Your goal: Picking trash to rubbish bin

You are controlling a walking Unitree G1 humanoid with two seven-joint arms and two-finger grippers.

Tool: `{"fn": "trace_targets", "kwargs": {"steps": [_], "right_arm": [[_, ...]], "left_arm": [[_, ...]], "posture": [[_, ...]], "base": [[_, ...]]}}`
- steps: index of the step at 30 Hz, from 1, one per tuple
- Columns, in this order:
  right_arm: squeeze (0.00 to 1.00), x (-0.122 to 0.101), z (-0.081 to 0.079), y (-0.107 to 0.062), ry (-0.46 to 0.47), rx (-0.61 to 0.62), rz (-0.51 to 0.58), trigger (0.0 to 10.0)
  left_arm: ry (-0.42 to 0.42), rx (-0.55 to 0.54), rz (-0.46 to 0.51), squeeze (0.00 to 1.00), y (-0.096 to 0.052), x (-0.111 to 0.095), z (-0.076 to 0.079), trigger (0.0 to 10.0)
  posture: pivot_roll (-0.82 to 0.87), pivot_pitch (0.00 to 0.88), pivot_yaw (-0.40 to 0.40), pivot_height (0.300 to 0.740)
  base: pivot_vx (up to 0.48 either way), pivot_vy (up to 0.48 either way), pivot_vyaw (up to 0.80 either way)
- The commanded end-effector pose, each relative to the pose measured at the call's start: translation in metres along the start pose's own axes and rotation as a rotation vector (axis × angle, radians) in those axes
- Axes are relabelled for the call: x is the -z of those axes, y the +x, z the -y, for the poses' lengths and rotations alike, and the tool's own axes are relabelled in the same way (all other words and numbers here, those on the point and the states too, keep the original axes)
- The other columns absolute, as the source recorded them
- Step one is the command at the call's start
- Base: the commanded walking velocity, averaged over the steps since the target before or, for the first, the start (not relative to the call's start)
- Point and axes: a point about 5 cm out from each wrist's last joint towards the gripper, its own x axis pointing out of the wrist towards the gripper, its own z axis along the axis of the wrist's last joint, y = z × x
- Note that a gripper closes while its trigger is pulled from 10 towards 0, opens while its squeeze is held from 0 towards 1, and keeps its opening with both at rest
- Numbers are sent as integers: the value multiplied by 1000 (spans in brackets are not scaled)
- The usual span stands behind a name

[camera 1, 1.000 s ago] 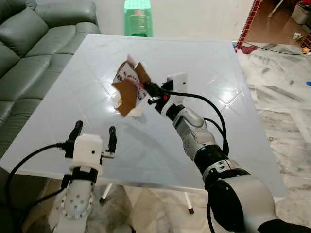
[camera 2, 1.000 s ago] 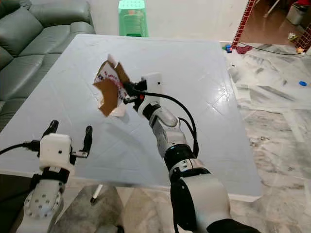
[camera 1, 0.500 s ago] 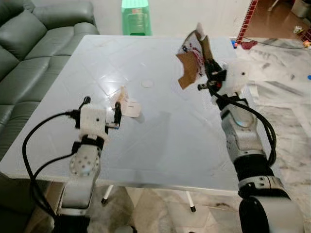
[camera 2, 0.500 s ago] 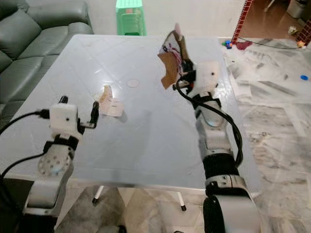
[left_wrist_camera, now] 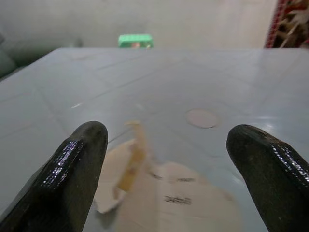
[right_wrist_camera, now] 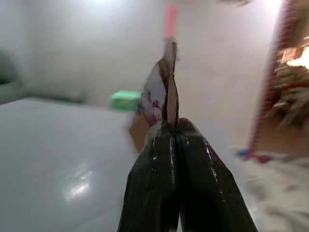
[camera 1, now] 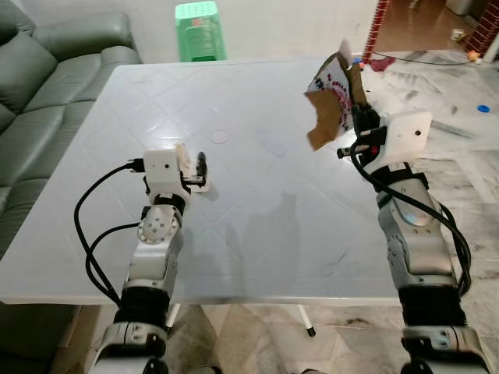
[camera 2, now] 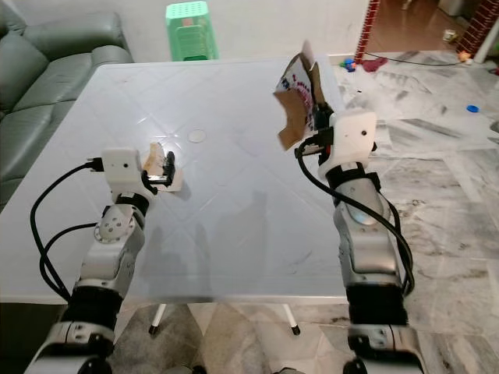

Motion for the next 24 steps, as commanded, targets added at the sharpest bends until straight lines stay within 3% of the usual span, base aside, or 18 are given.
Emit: {"fn": "trace_targets", "kwargs": {"steps": [1,4,16,19,24], "right_arm": [[0,-5,-11,-5,31,-93,-16,0],[0,-2,-18,-24,50,-153,-77,0],[0,-11,-31,-37,112,-239,-159,0],[0,-10,-45,-47,156,-366,-209,0],[0,-10,-49,-52,166,-404,-228,0]], "left_arm": [[-15,-42,1,0,3,-1,-9,10000],[-25,-47,-23,0,9,1,-9,10000],[-111,-89,-156,0,15,22,-6,10000],[-131,-120,-190,0,14,29,-9,10000],[-149,-134,-204,0,12,33,-12,10000]], "posture": [[-219,137,59,740],[-235,151,63,740],[-272,171,65,740],[-280,172,59,740],[-286,172,58,740]], "base": [[0,0,0],[0,0,0],[0,0,0],[0,0,0],[0,0,0]]}}
